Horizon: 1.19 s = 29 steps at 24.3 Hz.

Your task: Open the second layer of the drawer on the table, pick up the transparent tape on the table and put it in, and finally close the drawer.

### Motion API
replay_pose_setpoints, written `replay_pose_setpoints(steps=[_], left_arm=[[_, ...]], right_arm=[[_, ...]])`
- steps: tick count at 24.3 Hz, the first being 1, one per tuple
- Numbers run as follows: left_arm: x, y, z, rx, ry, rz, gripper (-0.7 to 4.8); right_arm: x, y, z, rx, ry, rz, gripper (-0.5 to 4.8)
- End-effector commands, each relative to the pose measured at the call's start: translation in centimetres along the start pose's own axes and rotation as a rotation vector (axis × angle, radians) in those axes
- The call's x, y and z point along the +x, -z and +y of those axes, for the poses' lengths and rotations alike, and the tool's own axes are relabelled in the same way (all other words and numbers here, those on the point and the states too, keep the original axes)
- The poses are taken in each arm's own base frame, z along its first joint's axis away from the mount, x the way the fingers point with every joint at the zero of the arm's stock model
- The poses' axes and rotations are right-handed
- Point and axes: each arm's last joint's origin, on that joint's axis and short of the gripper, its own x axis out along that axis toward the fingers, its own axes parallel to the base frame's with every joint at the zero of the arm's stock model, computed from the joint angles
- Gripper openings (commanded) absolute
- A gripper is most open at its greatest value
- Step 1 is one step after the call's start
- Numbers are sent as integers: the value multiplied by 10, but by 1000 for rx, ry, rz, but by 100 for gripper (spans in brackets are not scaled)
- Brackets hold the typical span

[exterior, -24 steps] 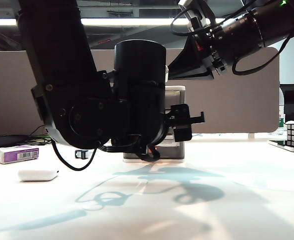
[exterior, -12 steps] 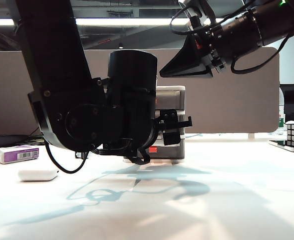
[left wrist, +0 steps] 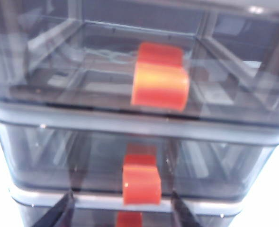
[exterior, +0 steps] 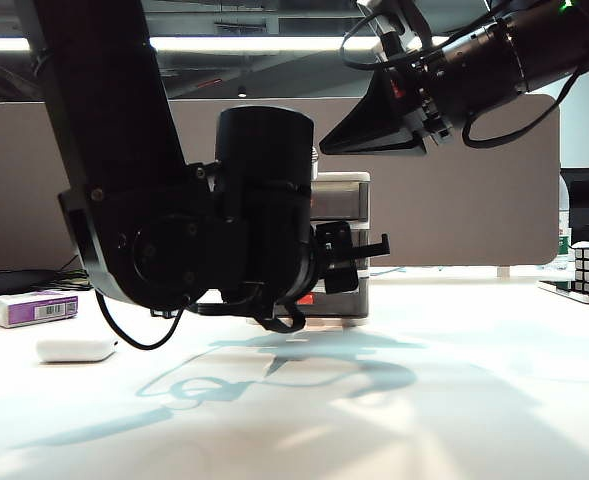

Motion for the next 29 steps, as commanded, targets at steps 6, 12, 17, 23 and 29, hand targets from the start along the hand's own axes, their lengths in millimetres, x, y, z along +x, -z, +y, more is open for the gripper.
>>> replay_pose_setpoints(steps=[6,12,17,23,29], left_arm=[[1,-9,-1,-13,8,-60,258],[1,-10,-2,-4,13,-73,254],[1,-10,-2,-5,29,-72,241],[1,-10,-2,-3,42,-70,238],[1,-10,-2,-3,41,-69,209]], right_arm=[[2,-1,-1,-8,-9,-5,-5],[5,2,-3,-2,-10,2,-5],[5,2,-3,-2,-9,2,-5],[5,2,-3,-2,-9,1,-5],[5,2,-3,-2,-10,2,-5]])
